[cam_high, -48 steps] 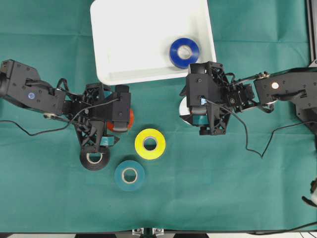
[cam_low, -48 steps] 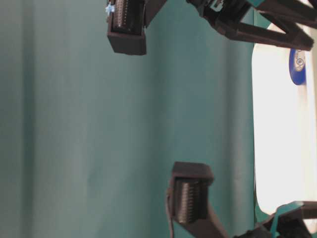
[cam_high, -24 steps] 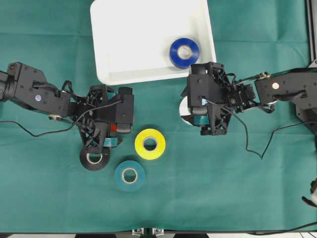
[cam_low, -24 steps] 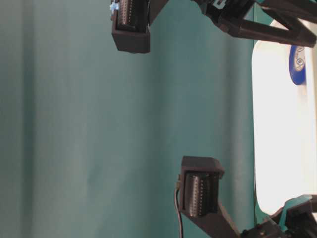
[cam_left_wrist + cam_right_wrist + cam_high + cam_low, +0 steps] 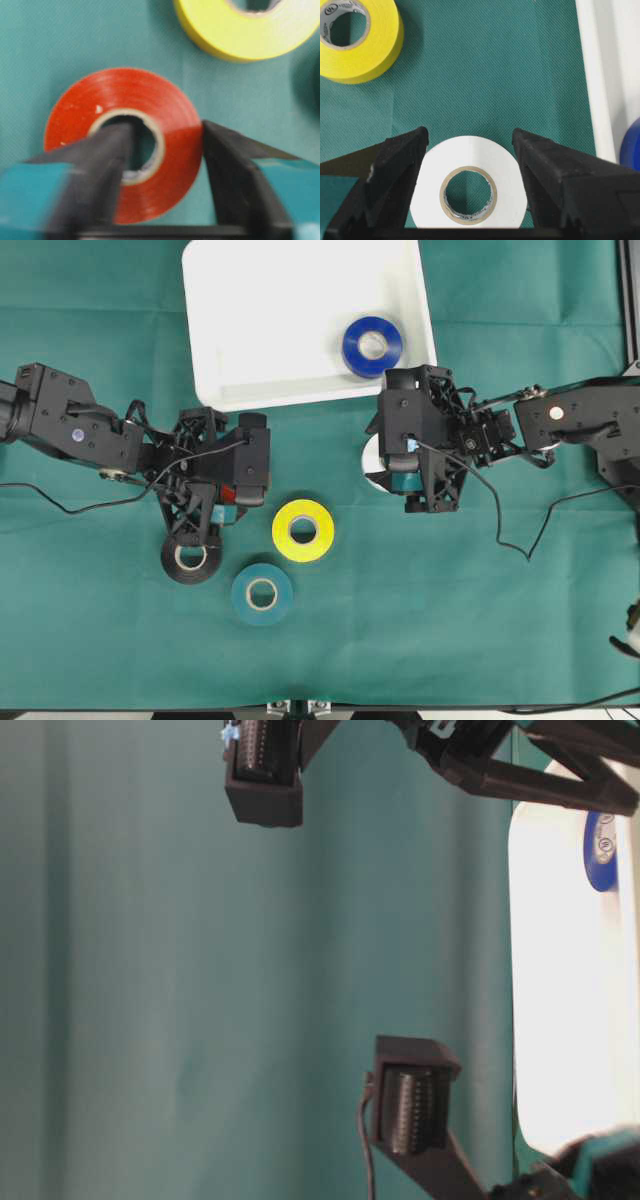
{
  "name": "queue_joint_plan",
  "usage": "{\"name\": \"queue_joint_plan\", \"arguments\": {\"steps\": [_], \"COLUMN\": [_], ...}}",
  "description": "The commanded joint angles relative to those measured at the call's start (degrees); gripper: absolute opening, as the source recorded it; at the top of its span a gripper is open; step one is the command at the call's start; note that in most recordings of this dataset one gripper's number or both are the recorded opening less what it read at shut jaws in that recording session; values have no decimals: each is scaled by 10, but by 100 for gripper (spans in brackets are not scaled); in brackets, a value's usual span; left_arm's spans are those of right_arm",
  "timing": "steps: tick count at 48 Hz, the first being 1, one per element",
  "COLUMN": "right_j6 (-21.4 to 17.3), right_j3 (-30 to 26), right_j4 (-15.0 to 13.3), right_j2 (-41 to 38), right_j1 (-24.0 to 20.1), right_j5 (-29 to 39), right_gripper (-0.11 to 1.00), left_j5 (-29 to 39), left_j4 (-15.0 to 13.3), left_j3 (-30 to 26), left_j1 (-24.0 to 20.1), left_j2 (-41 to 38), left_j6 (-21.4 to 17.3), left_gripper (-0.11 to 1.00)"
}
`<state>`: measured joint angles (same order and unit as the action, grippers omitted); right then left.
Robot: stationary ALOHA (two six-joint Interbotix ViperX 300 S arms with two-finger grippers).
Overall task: Put the tape alternately from left to right into the white case.
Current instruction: 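Move the left gripper over the red tape roll and grasp it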
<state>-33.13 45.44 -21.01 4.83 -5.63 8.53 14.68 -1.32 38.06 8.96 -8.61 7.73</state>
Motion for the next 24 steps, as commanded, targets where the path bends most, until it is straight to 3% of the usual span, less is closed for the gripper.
{"name": "queue_joint_plan", "arguments": {"steps": [1, 24], "right_j6": [-1, -2], "right_j3": [-5, -5], "right_j4": [-2, -2], "right_j2": [6, 6], "right_j1": [-2, -2], "right_j5": [-13, -19], "right_gripper": [75, 75], "left_j5": [16, 21], "left_j4": [1, 1], "left_j3": [-4, -5], "left_j1": [0, 6], "left_j2": [11, 66], "left_j6": [0, 0], "left_gripper": [1, -3]}}
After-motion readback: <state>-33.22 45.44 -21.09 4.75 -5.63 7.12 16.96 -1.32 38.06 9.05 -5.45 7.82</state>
